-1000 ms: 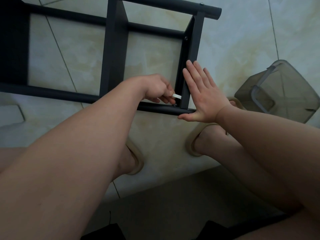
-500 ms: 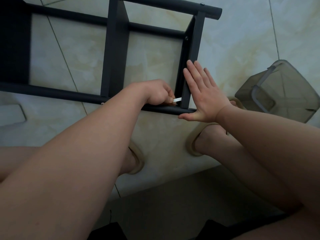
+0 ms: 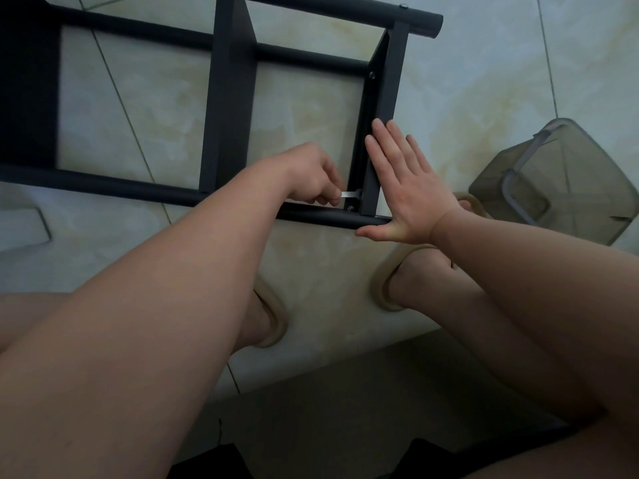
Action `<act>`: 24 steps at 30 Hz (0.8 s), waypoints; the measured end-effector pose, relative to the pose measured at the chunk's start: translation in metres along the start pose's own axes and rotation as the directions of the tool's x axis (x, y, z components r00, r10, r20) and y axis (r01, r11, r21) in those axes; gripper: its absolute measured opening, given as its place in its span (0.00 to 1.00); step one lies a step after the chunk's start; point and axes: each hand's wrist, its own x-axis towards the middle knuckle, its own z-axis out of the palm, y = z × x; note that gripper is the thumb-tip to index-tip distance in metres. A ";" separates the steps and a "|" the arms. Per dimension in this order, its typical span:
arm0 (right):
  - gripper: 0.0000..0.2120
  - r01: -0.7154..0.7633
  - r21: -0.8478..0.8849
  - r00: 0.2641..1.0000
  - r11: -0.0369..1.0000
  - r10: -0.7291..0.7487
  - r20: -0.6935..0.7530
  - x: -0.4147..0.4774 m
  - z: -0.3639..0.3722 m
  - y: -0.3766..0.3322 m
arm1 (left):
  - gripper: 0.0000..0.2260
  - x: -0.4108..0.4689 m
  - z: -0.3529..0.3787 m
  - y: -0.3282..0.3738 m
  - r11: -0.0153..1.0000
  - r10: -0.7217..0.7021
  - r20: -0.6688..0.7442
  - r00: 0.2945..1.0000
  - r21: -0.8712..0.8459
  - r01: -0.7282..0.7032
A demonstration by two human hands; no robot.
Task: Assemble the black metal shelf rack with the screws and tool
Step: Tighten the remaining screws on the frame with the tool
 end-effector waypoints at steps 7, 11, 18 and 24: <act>0.59 0.003 -0.005 1.000 1.000 -0.003 0.000 0.001 0.000 0.000 | 0.07 0.000 0.003 0.004 0.968 -0.009 -0.001 1.000 -0.251 0.008; 0.59 0.006 -0.005 1.000 1.000 -0.006 -0.005 0.000 0.000 0.000 | 0.01 0.002 0.007 0.007 0.870 -0.060 0.005 0.998 -0.490 0.055; 0.59 0.008 0.007 1.000 1.000 -0.008 -0.024 0.001 0.001 0.000 | 0.03 0.007 0.015 0.014 0.823 -0.174 -0.135 0.976 -0.563 0.069; 0.59 0.006 0.010 1.000 1.000 -0.006 -0.014 0.001 0.000 0.000 | 0.07 0.008 0.018 0.017 0.742 -0.199 -0.093 0.975 -0.665 0.088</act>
